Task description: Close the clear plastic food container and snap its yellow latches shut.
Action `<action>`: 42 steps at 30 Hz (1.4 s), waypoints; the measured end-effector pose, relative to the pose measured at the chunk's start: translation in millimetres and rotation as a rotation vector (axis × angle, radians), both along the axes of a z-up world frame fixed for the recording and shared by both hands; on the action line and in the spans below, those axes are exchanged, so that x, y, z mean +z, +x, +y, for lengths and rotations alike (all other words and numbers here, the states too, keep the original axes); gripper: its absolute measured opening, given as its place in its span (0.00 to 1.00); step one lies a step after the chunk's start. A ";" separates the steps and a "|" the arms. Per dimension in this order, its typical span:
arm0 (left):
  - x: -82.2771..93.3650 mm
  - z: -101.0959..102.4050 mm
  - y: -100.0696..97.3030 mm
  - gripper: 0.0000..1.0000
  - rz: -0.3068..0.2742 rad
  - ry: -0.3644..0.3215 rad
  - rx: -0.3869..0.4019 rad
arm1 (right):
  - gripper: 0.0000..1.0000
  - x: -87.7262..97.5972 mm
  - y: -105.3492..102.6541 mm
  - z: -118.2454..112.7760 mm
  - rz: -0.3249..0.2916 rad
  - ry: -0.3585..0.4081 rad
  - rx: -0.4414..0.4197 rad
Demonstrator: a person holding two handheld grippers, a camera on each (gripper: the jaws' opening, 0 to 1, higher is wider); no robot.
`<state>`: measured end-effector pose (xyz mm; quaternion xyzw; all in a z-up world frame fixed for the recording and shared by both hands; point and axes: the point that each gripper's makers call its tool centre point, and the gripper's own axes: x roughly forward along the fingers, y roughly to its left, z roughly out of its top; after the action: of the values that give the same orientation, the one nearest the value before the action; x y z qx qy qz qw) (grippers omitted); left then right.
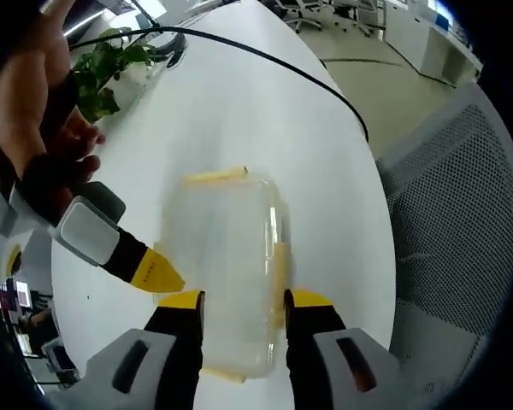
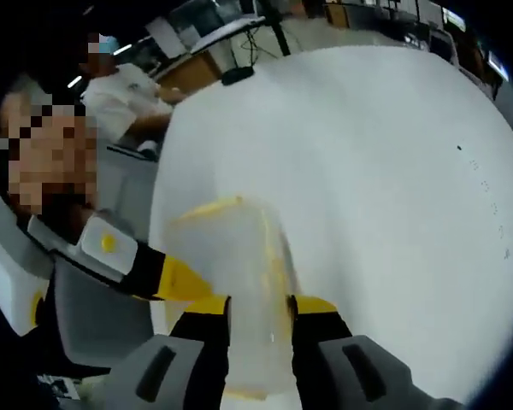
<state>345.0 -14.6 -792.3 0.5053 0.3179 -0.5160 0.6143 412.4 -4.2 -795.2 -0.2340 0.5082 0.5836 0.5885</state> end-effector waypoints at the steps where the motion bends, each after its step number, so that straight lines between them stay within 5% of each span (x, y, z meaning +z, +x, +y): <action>1: 0.0 1.0 0.1 0.37 0.000 0.004 -0.003 | 0.31 -0.7 -2.0 -1.3 -0.002 -0.005 0.005; 12: 5.4 6.3 5.0 0.51 0.090 -0.086 0.106 | 0.37 2.3 -5.8 -13.0 -0.040 0.010 -0.027; 27: 5.6 13.2 10.3 0.73 0.159 -0.087 0.105 | 0.51 3.9 -19.9 -25.6 -0.071 0.005 -0.012; 42: 2.2 17.6 22.9 0.83 0.151 -0.047 0.029 | 0.67 2.5 -36.9 -37.8 -0.137 -0.006 0.024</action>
<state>367.9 2.9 -790.0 0.4456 0.3585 -0.5512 0.6075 375.5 -42.0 -792.7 -0.2811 0.4656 0.5717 0.6143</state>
